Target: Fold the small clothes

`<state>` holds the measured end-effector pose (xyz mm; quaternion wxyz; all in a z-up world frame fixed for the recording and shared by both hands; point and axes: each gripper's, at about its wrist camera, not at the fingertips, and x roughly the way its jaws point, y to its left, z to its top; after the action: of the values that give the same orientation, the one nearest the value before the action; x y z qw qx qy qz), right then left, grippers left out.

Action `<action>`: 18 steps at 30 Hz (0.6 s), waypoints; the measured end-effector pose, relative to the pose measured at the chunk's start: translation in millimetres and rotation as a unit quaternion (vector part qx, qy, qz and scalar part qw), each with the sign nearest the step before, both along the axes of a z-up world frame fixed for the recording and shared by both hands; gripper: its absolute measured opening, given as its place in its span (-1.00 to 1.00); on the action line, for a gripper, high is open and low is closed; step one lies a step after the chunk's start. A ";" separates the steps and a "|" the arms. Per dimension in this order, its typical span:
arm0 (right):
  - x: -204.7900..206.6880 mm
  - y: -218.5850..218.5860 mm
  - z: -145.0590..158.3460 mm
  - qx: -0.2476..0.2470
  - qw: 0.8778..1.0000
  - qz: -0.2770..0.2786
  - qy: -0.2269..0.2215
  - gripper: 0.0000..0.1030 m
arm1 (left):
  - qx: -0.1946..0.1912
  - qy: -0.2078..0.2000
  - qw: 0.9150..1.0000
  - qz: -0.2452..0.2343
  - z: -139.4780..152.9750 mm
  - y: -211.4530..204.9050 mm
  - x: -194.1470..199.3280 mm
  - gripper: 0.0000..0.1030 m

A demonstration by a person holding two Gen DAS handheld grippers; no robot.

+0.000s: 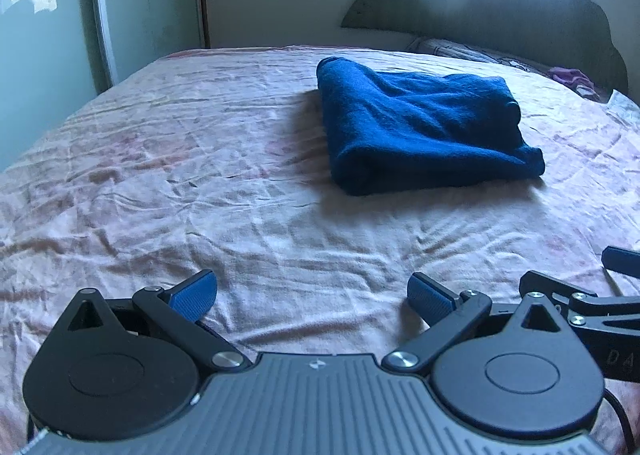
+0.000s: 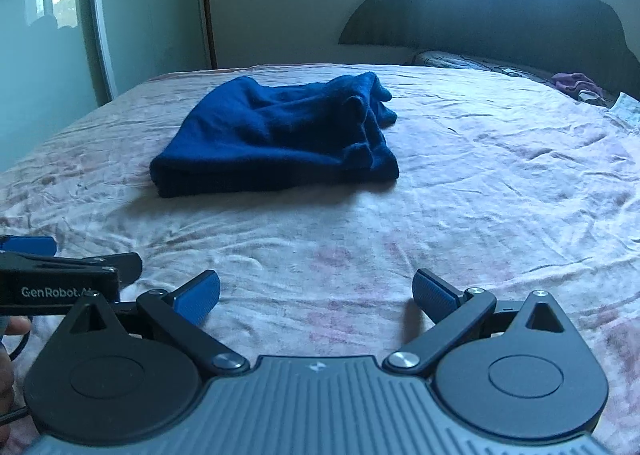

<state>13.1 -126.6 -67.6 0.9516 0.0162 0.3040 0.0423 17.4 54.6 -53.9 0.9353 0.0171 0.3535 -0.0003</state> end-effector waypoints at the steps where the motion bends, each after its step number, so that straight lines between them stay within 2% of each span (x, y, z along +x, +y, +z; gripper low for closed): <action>1: -0.9 0.6 0.6 -0.002 1.000 0.001 0.000 1.00 | 0.003 0.000 1.000 0.000 1.1 -0.6 -1.2 0.98; 8: -5.2 4.7 3.1 -0.016 1.000 0.005 -0.007 1.00 | -0.007 0.007 1.000 0.005 4.4 2.5 -2.1 0.98; 18: -4.7 3.7 0.5 -0.012 1.000 0.005 -0.002 1.00 | 0.002 0.008 1.000 0.006 3.0 1.5 -2.3 0.98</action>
<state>8.4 -122.9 -67.0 0.9520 0.0034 0.3029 0.0430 15.1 56.0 -50.9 0.9322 0.0168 0.3615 0.0056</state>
